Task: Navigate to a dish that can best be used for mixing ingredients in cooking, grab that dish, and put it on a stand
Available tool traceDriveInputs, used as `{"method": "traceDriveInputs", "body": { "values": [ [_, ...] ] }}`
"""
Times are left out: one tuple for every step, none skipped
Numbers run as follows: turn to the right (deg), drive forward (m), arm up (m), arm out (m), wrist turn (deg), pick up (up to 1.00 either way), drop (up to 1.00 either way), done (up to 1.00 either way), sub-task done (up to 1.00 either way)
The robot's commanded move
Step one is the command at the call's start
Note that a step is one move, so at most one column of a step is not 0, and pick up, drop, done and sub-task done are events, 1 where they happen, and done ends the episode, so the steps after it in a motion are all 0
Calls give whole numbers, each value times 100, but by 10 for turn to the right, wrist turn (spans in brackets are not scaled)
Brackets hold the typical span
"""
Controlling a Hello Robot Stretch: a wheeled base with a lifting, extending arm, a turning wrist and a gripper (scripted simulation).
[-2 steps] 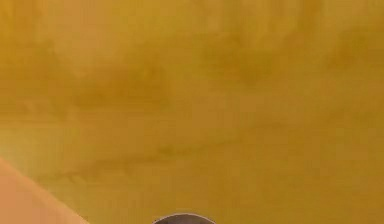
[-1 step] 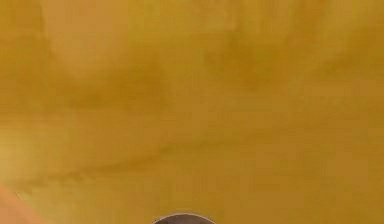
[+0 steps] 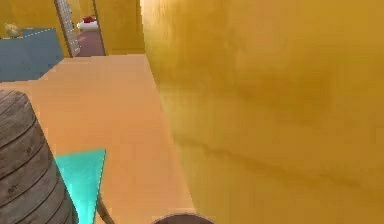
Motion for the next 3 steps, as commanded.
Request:
{"method": "traceDriveInputs", "body": {
  "values": [
    [-120,0,0,0,0,0,0,0,0],
    [0,100,0,0,0,0,0,0,0],
    [-120,0,0,0,0,0,0,0,0]
  ]
}}
